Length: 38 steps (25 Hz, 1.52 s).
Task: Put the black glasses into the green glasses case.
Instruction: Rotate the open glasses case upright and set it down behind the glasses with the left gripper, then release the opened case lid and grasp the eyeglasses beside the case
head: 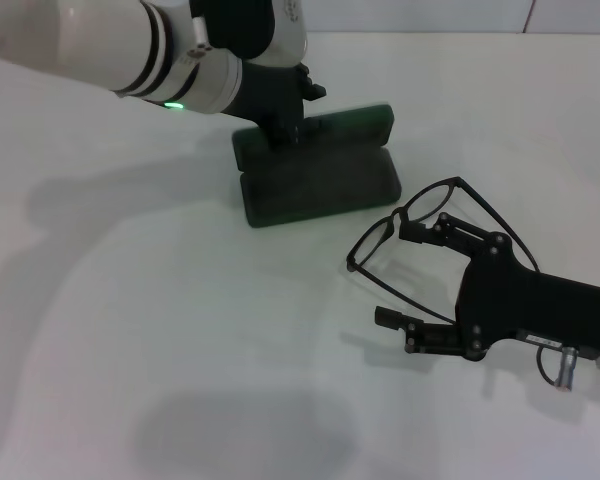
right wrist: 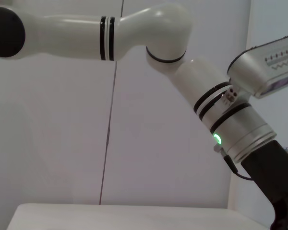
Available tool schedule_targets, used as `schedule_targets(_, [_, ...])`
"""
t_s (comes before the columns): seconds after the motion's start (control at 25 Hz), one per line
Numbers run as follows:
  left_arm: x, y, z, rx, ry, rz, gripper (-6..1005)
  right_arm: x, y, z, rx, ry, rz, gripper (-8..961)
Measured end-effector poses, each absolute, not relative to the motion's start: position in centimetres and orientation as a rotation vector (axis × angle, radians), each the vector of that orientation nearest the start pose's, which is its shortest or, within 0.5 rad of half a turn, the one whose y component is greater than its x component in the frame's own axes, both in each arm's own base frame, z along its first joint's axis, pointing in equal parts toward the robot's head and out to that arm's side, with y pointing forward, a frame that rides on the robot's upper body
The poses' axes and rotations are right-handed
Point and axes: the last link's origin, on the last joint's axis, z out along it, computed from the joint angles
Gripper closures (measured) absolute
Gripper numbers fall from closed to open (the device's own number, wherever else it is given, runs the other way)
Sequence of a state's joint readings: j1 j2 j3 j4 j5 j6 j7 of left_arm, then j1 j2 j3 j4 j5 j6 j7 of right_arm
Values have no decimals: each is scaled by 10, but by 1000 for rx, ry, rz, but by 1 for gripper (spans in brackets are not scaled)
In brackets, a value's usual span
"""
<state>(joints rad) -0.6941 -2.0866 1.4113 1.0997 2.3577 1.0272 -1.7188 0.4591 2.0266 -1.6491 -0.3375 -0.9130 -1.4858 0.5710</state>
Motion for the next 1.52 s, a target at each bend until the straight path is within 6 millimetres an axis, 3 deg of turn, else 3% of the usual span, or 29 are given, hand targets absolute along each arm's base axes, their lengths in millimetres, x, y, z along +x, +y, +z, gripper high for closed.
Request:
schedule_targets(0.2, [-146, 414, -34, -2660, 168, 252, 625, 236, 283, -65, -2632, -74, 1020, 128])
schedule_targets(0.28, [-142, 413, -31, -2665, 145, 181, 615, 236, 283, -64, -2625, -71, 1022, 129])
schedule_targets(0.44, [-134, 404, -22, -2683, 70, -104, 539, 234, 289, -59, -2573, -50, 1042, 131])
schedule_targets(0.48, [-133, 398, -15, -2667, 14, -282, 515, 232, 292, -57, -2556, -54, 1054, 131])
schedule_targets(0.6, [-152, 384, -1, -2579, -192, -644, 470, 220, 306, -46, -2507, -82, 1089, 132])
schedule_targets(0.76, [-201, 355, -1, -2441, -444, -965, 472, 201, 338, -22, -2467, -140, 1025, 134])
schedule_targets(0.96, [-251, 313, -11, -2352, -594, -1103, 469, 170, 374, -9, -2632, -217, 600, 136])
schedule_targets(1.12, [-271, 294, -12, -2323, -656, -1105, 468, 141, 398, 0, -2737, -310, 203, 137])
schedule_targets(1.32, [-281, 283, -24, -2312, -692, -1098, 470, 120, 398, -6, -2890, -461, -85, 139])
schedule_targets(1.52, [-287, 279, -33, -2294, -720, -1093, 471, 110, 403, -32, -2910, -577, -389, 141])
